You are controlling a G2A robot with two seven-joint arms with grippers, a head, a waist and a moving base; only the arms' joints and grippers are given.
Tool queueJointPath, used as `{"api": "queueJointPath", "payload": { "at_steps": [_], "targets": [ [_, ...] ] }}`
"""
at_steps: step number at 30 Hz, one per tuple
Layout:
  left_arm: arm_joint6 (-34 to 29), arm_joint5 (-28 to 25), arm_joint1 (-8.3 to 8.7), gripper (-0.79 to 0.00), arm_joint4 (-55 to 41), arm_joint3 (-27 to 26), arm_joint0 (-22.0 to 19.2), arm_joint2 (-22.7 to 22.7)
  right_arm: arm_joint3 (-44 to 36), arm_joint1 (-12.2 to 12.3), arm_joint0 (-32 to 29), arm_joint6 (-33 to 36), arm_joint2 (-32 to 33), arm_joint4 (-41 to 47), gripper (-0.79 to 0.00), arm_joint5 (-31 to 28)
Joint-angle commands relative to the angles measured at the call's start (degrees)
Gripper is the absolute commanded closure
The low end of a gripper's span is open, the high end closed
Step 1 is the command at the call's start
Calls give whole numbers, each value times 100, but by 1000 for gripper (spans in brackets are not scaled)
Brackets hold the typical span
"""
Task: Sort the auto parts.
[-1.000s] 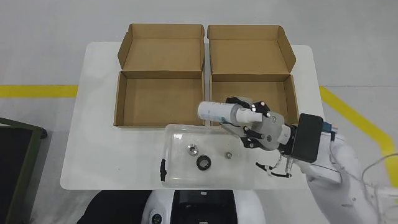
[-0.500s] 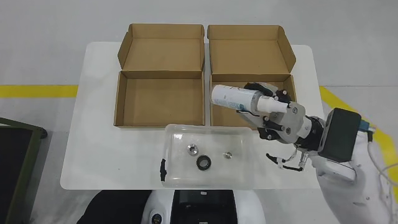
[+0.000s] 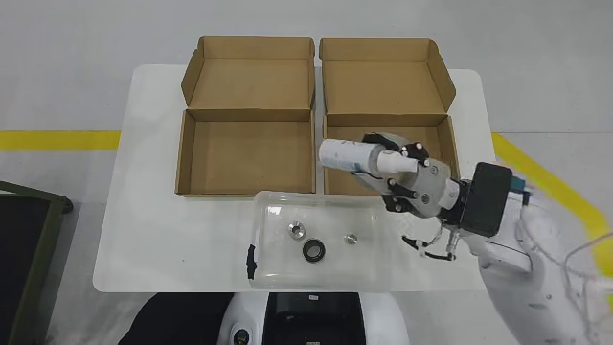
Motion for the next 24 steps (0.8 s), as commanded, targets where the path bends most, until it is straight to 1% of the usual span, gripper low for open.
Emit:
{"api": "queueJointPath", "payload": {
  "at_steps": [1, 8, 14, 18, 24],
  "targets": [
    [0, 0, 0, -785, 0, 0, 0, 0, 143, -14, -9, -44, -145, -1, 0, -6],
    [0, 0, 0, -785, 0, 0, 0, 0, 556, -32, 19, 135, -411, -314, 0, 41],
    [0, 0, 0, -785, 0, 0, 0, 0, 975, -41, -19, 179, -483, -693, 0, 293],
    [0, 0, 0, -785, 0, 0, 0, 0, 1102, -42, 35, 304, -510, -930, 0, 427],
    [0, 0, 0, -785, 0, 0, 0, 0, 1333, -52, 290, 804, -621, -1145, 0, 577]
  ]
}}
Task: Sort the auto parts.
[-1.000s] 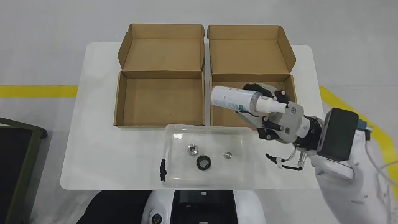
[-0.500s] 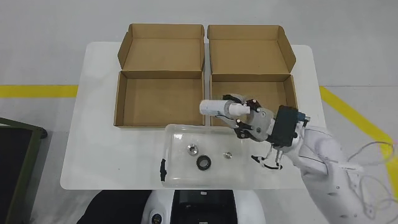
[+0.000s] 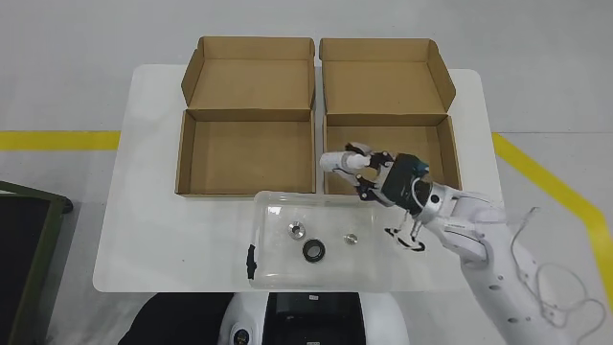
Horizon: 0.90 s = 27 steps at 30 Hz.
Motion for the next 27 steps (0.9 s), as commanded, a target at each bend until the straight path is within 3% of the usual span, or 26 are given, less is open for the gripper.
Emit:
{"api": "queueJointPath", "payload": {
  "at_steps": [1, 18, 27],
  "targets": [
    [0, 0, 0, -785, 0, 0, 0, 0, 116, -6, 105, 186, -42, 7, 0, 16],
    [0, 0, 0, -785, 0, 0, 0, 0, 948, -33, 996, 2229, -510, 278, 0, -213],
    [0, 0, 0, -785, 0, 0, 0, 0, 1318, -67, 1331, 2458, -683, 345, 0, -114]
  ]
}}
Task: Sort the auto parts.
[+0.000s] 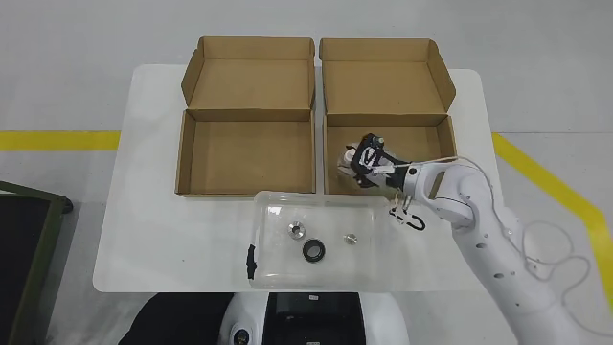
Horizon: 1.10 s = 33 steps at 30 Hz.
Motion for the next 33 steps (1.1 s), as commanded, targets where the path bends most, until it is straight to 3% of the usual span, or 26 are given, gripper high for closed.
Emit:
{"api": "queueJointPath", "payload": {
  "at_steps": [1, 3, 6, 8, 11, 16, 17, 18, 19, 33],
  "targets": [
    [0, 0, 0, -785, 0, 0, 0, 0, 68, -6, 44, 2, -35, 3, 0, 8],
    [0, 0, 0, -785, 0, 0, 0, 0, 140, -13, 85, 14, -70, -9, -25, 42],
    [0, 0, 0, -785, 0, 0, 0, 0, 232, -22, 127, 22, -124, -30, -142, 86],
    [0, 0, 0, -785, 0, 0, 0, 0, 288, -28, 150, 0, -158, -42, -145, 96],
    [0, 0, 0, -785, 0, 0, 0, 0, 356, -34, 167, -4, -210, -55, -302, 98],
    [0, 0, 0, -785, 0, 0, 0, 0, 362, -30, 157, 50, -228, -94, -379, 146],
    [0, 0, 0, -785, 0, 0, 0, 0, 358, -27, 151, 52, -222, -94, -443, 144],
    [0, 0, 0, -785, 0, 0, 0, 0, 343, -22, 146, 63, -211, -100, -653, 138],
    [0, 0, 0, -785, 0, 0, 0, 0, 308, -16, 132, 65, -190, -100, -785, 142],
    [0, 0, 0, -785, 0, 0, 0, 0, -1333, 196, -573, 235, 640, -84, -785, -91]
  ]
}}
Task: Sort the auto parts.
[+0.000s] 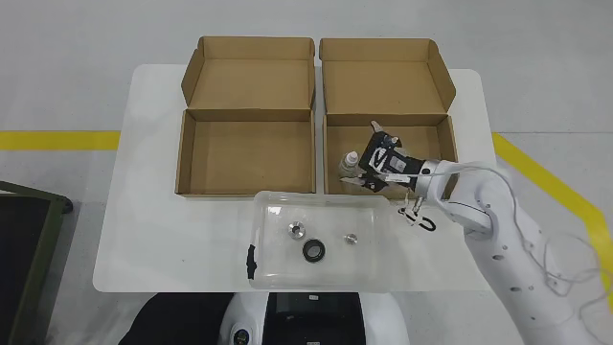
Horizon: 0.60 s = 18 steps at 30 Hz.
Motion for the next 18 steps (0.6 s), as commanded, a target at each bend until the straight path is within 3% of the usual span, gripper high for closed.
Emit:
{"api": "queueJointPath", "payload": {
  "at_steps": [1, 10, 18],
  "targets": [
    [0, 0, 0, -785, 0, 0, 0, 0, -288, 34, -169, 65, 125, 18, -785, -58],
    [0, 0, 0, -785, 0, 0, 0, 0, -1416, 169, -950, 245, 517, 88, -785, -465],
    [0, 0, 0, -785, 0, 0, 0, 0, -1881, 244, -1401, 304, 421, -212, -785, -908]
  ]
}}
